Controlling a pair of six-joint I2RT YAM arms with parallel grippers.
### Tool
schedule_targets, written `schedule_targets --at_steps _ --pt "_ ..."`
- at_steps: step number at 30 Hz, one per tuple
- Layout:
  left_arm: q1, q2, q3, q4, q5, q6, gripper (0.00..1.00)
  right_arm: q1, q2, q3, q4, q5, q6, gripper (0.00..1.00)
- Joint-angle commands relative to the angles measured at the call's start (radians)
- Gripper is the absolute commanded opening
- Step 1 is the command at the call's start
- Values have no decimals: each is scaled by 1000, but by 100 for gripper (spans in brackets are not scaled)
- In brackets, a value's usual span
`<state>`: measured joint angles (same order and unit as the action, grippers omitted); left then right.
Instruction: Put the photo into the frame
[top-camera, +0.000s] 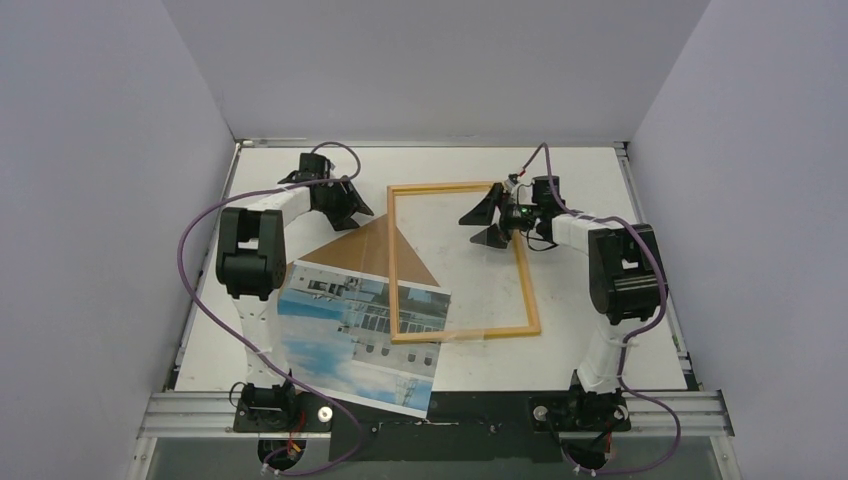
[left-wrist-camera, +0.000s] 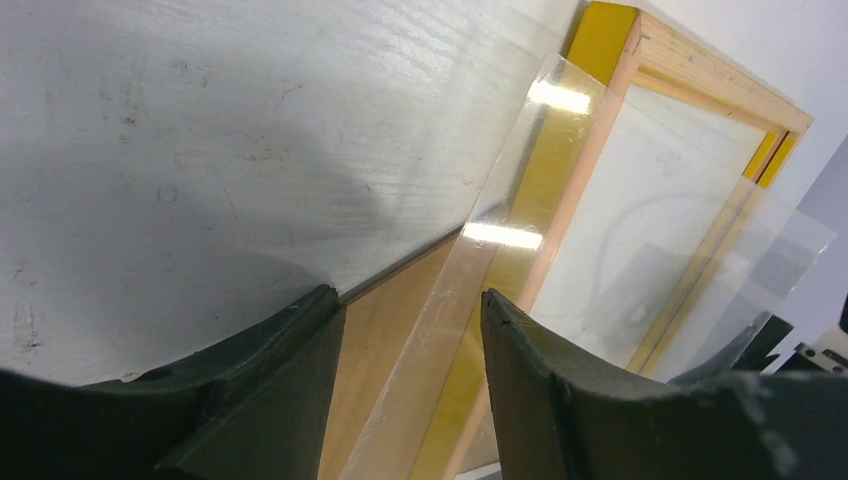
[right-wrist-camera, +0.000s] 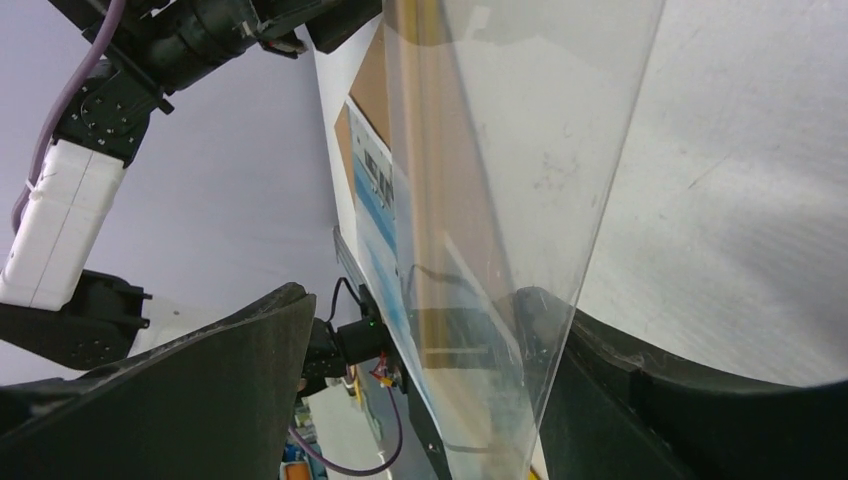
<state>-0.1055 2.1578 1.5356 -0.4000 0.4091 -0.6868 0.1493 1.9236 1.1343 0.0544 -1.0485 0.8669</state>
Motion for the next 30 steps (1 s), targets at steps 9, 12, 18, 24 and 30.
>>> schedule_targets --at_steps 9,12,18,24,30 --pt "-36 -22 -76 29 -67 -134 50 23 -150 -119 127 25 31 42" --pt "-40 -23 -72 34 -57 -132 50 19 -168 -83 68 120 10 10" --pt "-39 -36 -39 6 -16 -40 53 -22 -23 230 -478 128 -355 1" --pt "-35 -28 3 -50 -10 56 56 -60 246 638 -1110 149 -807 0" --pt "-34 -14 32 -64 1 107 56 -86 280 671 -1162 184 -852 0"
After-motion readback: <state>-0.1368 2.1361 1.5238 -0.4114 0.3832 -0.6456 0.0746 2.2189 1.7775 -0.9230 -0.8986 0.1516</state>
